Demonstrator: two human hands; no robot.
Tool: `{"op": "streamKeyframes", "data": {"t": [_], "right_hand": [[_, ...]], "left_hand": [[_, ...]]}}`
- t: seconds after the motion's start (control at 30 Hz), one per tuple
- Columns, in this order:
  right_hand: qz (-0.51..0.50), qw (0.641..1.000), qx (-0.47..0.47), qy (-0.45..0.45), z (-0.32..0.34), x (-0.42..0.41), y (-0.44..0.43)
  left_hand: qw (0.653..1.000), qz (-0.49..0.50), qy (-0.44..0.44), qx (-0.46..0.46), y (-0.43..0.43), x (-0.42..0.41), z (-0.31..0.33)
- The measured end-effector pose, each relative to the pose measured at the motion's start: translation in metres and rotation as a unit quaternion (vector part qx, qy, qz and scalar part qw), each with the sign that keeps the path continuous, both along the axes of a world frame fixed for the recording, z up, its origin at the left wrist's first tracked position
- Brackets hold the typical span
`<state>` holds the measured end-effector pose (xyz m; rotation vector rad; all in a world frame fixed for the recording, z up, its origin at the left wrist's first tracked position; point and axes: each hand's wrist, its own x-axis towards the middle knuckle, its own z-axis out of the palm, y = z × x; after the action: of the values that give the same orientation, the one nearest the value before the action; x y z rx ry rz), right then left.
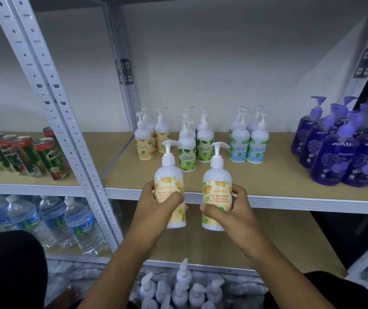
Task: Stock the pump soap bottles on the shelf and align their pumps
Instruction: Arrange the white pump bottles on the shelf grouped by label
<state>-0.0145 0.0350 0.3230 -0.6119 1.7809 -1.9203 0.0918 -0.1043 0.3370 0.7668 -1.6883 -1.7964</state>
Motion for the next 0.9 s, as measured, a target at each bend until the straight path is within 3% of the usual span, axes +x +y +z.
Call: {"op": "streamKeyframes", "data": {"t": [0.17, 0.37, 0.9], "right_hand": [[-0.012, 0.999, 0.029, 0.023, -0.007, -0.005, -0.006], [-0.002, 0.996, 0.056, 0.065, -0.011, -0.010, -0.027], [0.026, 0.989, 0.026, 0.142, -0.006, -0.039, -0.199]], "left_hand": [[0.999, 0.008, 0.004, -0.039, -0.033, -0.018, 0.033], [0.998, 0.056, 0.006, -0.002, -0.071, -0.020, 0.027], [0.987, 0.149, 0.003, 0.056, -0.147, -0.020, 0.004]]}}
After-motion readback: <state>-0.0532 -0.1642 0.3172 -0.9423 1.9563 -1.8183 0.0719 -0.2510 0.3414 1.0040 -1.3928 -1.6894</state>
